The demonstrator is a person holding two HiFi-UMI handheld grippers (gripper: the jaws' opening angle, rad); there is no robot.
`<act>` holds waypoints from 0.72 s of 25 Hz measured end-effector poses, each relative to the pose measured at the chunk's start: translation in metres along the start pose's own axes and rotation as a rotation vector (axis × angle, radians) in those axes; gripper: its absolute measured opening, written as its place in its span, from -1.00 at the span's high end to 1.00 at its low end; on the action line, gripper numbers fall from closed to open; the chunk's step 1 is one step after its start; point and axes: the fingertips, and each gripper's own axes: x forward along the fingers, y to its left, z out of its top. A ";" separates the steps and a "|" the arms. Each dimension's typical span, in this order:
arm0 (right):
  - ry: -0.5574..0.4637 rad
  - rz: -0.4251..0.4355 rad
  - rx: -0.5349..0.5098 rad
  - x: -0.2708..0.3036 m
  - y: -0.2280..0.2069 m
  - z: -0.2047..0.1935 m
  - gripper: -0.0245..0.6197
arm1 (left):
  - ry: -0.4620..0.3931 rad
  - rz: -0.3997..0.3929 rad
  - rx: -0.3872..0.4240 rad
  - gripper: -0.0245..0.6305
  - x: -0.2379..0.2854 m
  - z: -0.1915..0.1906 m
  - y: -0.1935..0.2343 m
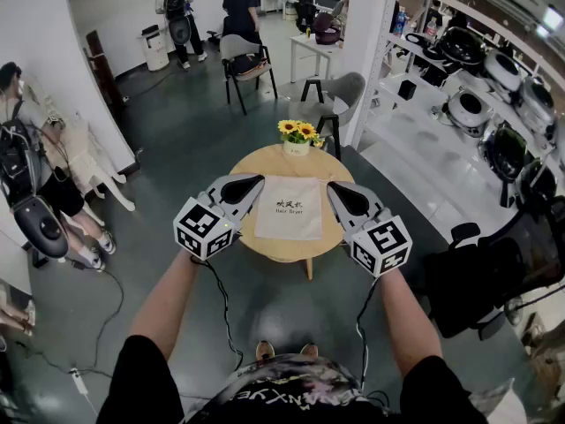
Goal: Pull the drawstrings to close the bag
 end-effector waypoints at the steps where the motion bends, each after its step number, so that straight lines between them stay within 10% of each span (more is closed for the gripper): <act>1: 0.000 0.000 -0.001 0.001 -0.001 0.000 0.93 | 0.000 0.001 0.000 0.89 0.001 0.000 0.001; 18: 0.001 -0.013 0.002 0.004 -0.008 -0.002 0.93 | 0.004 -0.007 0.005 0.89 0.009 -0.004 0.005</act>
